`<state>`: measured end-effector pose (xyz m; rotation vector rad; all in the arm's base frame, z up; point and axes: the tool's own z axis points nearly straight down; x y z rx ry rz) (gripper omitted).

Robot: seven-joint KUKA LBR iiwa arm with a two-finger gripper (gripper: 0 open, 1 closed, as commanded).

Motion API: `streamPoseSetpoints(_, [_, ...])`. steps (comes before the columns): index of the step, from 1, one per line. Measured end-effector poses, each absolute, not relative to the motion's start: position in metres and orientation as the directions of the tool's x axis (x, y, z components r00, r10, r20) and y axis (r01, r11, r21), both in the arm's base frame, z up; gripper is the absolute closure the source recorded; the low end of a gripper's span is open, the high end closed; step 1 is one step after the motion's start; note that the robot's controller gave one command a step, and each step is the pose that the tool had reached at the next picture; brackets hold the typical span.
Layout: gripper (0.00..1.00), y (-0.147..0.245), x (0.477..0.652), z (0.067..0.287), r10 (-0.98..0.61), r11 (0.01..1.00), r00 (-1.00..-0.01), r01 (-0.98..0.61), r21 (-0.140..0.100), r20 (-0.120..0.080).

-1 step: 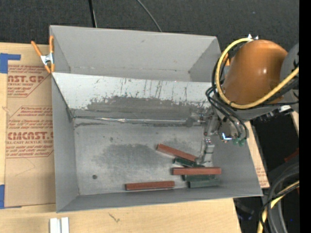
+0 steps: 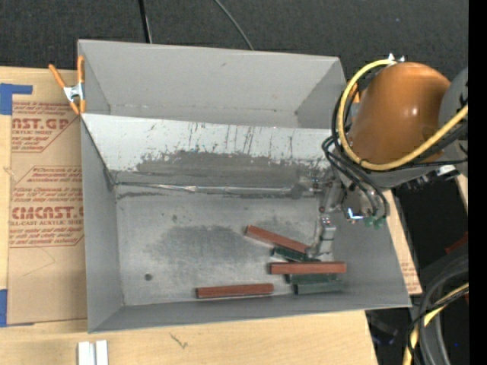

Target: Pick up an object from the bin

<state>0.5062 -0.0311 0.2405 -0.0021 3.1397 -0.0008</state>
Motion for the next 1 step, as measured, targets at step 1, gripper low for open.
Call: streamPoseSetpoints(1, [0.00, -0.0301, 0.5073, 0.1957, -0.003, 1.000, -1.000, -0.003, -0.001, -0.010])
